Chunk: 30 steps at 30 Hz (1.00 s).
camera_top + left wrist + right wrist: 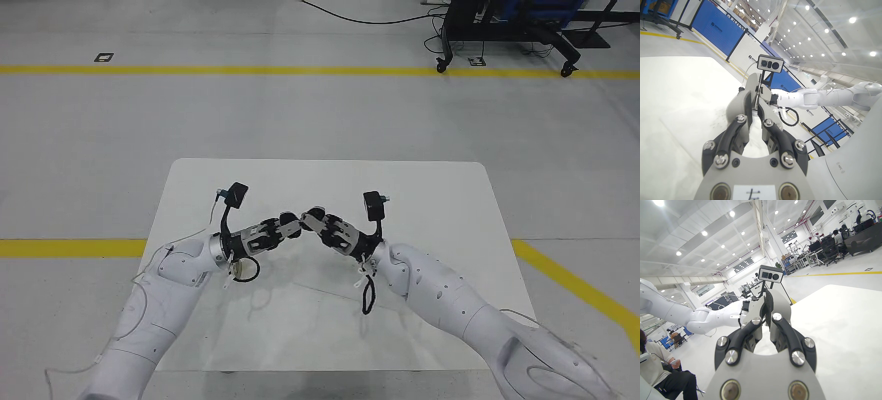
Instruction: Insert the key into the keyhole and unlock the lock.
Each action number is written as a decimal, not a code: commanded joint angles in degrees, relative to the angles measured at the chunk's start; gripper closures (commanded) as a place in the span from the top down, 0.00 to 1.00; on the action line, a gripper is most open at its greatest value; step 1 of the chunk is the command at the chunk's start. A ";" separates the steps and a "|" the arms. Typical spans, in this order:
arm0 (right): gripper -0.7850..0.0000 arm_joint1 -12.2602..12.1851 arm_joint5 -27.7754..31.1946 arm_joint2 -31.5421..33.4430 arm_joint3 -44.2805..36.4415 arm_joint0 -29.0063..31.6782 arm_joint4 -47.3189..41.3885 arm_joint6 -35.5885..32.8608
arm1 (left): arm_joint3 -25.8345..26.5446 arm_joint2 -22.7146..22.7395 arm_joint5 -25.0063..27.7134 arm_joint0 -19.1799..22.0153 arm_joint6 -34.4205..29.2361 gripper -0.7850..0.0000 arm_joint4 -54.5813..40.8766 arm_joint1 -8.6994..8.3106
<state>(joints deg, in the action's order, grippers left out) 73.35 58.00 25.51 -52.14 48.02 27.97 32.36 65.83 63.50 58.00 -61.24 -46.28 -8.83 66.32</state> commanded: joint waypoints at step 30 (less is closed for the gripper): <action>1.00 -0.11 -2.10 0.00 0.05 0.14 0.28 -3.24 | 1.13 2.77 -1.91 -1.43 4.18 0.00 1.08 0.07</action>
<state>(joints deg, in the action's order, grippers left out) 73.36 57.30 25.30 -51.99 48.08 27.61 31.21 66.61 65.95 56.12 -62.33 -42.64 -8.14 66.50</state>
